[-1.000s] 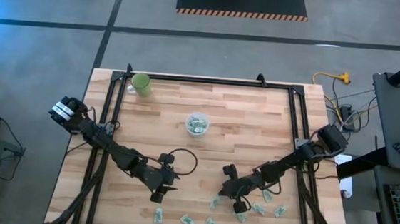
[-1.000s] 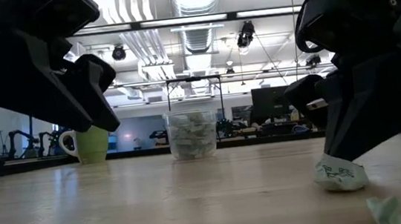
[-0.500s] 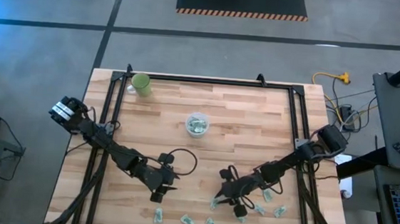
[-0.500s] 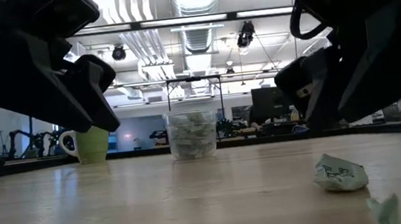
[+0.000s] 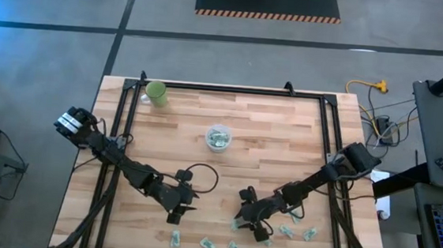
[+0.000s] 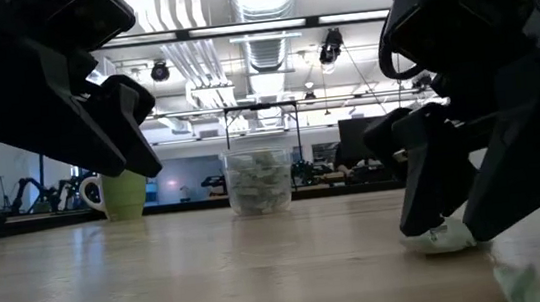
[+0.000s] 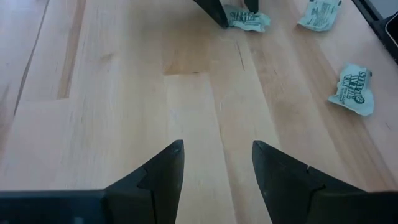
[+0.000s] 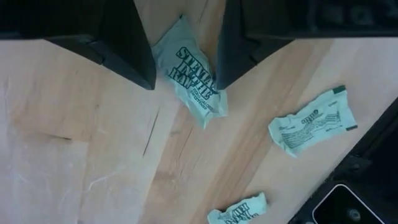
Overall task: Pick and place Stevia / Truvia into bins
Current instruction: Put the green stevia packet into the transparent container
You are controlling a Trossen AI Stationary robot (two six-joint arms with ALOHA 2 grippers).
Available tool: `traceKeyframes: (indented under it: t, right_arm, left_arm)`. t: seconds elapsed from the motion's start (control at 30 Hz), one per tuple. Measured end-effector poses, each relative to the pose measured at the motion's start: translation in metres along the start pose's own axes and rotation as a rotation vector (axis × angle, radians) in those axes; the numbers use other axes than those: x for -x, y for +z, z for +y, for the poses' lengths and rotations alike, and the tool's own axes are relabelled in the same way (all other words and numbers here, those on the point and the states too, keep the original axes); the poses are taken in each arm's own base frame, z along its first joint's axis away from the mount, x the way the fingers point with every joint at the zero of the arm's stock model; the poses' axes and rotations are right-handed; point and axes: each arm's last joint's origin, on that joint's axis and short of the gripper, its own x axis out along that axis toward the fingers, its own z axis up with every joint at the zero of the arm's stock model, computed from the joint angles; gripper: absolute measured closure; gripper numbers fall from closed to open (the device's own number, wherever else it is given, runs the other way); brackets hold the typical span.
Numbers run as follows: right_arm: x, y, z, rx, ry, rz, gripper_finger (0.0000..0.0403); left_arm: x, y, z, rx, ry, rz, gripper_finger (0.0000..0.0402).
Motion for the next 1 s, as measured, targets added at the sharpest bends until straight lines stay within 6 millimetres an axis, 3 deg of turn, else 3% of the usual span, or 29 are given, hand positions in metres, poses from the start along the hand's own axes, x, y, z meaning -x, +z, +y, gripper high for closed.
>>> traceKeyframes:
  t: [0.43, 0.67, 0.87, 1.0]
  right_arm:
    - [0.012, 0.008, -0.001, 0.069, -0.025, -0.003, 0.0384]
    - [0.025, 0.028, -0.011, 0.129, -0.102, -0.088, 0.0393]
    - [0.047, 0.06, -0.035, 0.231, -0.405, -0.194, 0.0393]
    - [0.065, 0.082, -0.063, 0.254, -0.611, -0.233, 0.0393]
  left_arm:
    - [0.0, 0.0, 0.0, 0.0, -0.001, 0.0, 0.0228]
    - [0.0, 0.0, 0.0, 0.0, -0.002, 0.0, 0.0228]
    - [0.001, 0.0, 0.0, 0.001, -0.007, 0.001, 0.0228]
    - [0.001, 0.001, -0.001, 0.001, -0.012, 0.001, 0.0228]
